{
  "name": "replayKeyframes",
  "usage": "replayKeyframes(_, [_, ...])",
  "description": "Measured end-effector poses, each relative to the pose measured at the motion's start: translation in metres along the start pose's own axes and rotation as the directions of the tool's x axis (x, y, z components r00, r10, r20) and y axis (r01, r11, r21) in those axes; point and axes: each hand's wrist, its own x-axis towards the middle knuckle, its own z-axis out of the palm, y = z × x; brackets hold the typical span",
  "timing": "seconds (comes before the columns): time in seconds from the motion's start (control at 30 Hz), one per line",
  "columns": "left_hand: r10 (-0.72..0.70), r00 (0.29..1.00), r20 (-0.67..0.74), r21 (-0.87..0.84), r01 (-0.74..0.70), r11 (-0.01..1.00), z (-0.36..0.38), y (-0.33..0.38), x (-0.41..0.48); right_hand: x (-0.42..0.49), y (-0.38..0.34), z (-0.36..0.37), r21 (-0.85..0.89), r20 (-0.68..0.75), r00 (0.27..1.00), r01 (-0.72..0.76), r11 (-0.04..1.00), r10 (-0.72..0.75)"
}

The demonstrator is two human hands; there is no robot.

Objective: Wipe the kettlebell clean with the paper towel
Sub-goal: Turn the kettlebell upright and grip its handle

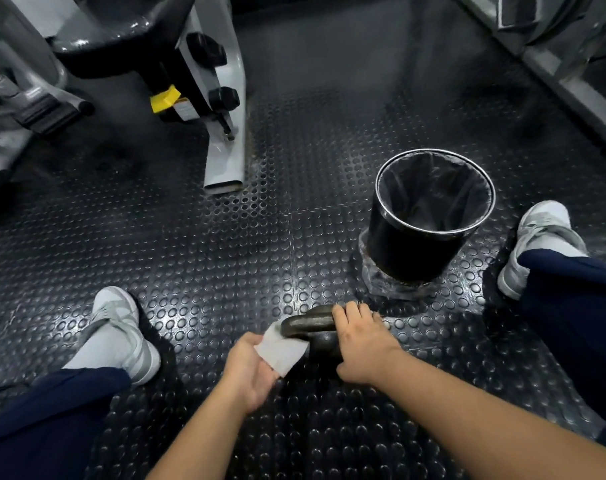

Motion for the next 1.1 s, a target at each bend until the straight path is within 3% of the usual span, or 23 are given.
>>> replayKeyframes(0.1, [0.026,0.995,0.101,0.176,-0.044,0.983,-0.014,0.028,-0.021,0.003,0.001,-0.004,0.084,0.035,0.999,0.013,0.996,-0.016])
replayKeyframes(0.2, [0.051,0.975,0.216,0.318,-0.119,0.941,-0.009,0.056,-0.048,0.007,0.003,-0.025,0.437,0.129,0.987,-0.141,0.888,0.093])
replayKeyframes(0.3, [0.041,0.928,0.372,0.373,-0.189,0.908,0.007,0.072,-0.076,0.005,-0.001,-0.050,0.813,0.137,0.972,-0.221,0.539,0.191])
replayKeyframes(0.37, [0.038,0.890,0.453,0.368,-0.226,0.902,0.018,0.077,-0.088,-0.001,-0.005,-0.063,0.958,0.187,0.967,-0.219,0.187,0.171])
replayKeyframes(0.43, [0.021,0.851,0.525,0.351,-0.240,0.905,0.028,0.080,-0.094,-0.011,-0.006,-0.073,0.946,0.254,0.967,-0.254,-0.202,-0.028])
replayKeyframes(0.5, [-0.007,0.826,0.564,0.360,-0.238,0.902,0.032,0.080,-0.094,-0.023,-0.004,-0.080,0.843,0.265,0.943,-0.329,-0.426,-0.202])
replayKeyframes(0.67, [-0.027,0.855,0.517,0.554,-0.310,0.773,0.020,0.077,-0.072,-0.036,0.004,-0.062,0.733,0.285,0.936,-0.352,-0.582,-0.208])
replayKeyframes(0.73, [0.011,0.893,0.450,0.724,-0.372,0.581,0.014,0.075,-0.060,-0.042,0.007,-0.043,0.726,0.331,0.930,-0.360,-0.586,-0.161])
replayKeyframes(0.8, [0.109,0.913,0.394,0.870,-0.409,0.275,0.008,0.072,-0.047,-0.048,0.007,-0.024,0.719,0.368,0.925,-0.349,-0.602,-0.096])
replayKeyframes(0.87, [0.229,0.883,0.409,0.910,-0.414,-0.027,0.004,0.069,-0.035,-0.048,0.008,-0.003,0.743,0.396,0.918,-0.314,-0.591,0.011])
replayKeyframes(0.93, [0.291,0.820,0.493,0.865,-0.425,-0.266,0.006,0.064,-0.020,-0.046,0.007,0.011,0.829,0.395,0.907,-0.283,-0.482,0.147])
replayKeyframes(1.0, [0.267,0.770,0.580,0.790,-0.452,-0.414,0.013,0.057,-0.008,-0.042,0.002,0.023,0.856,0.418,0.877,-0.293,-0.426,0.238])
replayKeyframes(1.1, [0.175,0.739,0.651,0.716,-0.520,-0.465,0.026,0.052,0.008,-0.037,-0.012,0.041,0.825,0.500,0.824,-0.361,-0.434,0.266])
